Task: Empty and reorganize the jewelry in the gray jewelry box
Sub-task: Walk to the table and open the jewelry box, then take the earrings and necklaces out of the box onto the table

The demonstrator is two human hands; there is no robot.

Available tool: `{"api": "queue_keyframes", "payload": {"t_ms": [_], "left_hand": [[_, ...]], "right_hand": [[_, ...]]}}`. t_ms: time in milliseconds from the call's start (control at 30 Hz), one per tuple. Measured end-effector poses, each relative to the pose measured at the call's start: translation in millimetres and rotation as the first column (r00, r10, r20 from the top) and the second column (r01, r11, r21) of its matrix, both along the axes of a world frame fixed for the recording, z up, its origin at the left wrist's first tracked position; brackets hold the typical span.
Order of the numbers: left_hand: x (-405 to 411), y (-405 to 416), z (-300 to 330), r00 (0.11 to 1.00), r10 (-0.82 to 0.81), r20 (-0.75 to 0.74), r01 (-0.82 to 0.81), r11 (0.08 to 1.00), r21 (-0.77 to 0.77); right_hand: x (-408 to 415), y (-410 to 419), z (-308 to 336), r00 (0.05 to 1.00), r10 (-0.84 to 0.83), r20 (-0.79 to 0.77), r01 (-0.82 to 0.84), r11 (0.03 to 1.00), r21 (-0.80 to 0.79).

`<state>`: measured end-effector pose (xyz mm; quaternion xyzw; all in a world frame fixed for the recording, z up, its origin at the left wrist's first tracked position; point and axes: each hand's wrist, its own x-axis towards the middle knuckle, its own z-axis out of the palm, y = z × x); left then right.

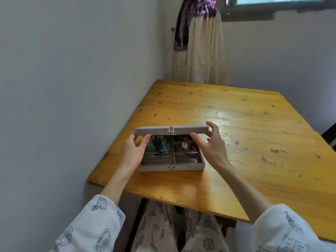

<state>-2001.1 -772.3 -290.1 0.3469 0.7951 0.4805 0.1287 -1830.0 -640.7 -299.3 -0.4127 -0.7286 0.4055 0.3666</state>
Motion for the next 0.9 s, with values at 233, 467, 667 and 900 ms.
{"api": "queue_keyframes", "payload": {"t_ms": [233, 467, 667, 900], "left_hand": [[-28, 35, 18, 0.999, 0.034, 0.015, -0.034, 0.999, 0.034], [-45, 67, 27, 0.999, -0.011, 0.047, 0.005, 0.991, 0.132], [-63, 90, 23, 0.993, -0.044, 0.112, 0.024, 0.986, 0.166], [-76, 115, 23, 0.982, -0.095, 0.165, 0.06, 0.977, 0.202]], "right_hand": [[-24, 35, 16, 0.997, -0.001, -0.073, 0.002, 1.0, 0.007], [-52, 71, 14, 0.995, 0.044, -0.093, -0.043, 0.999, 0.016], [-72, 92, 5, 0.989, 0.031, -0.145, -0.043, 0.996, -0.082], [-89, 117, 5, 0.984, 0.027, -0.176, -0.054, 0.987, -0.151]]}}
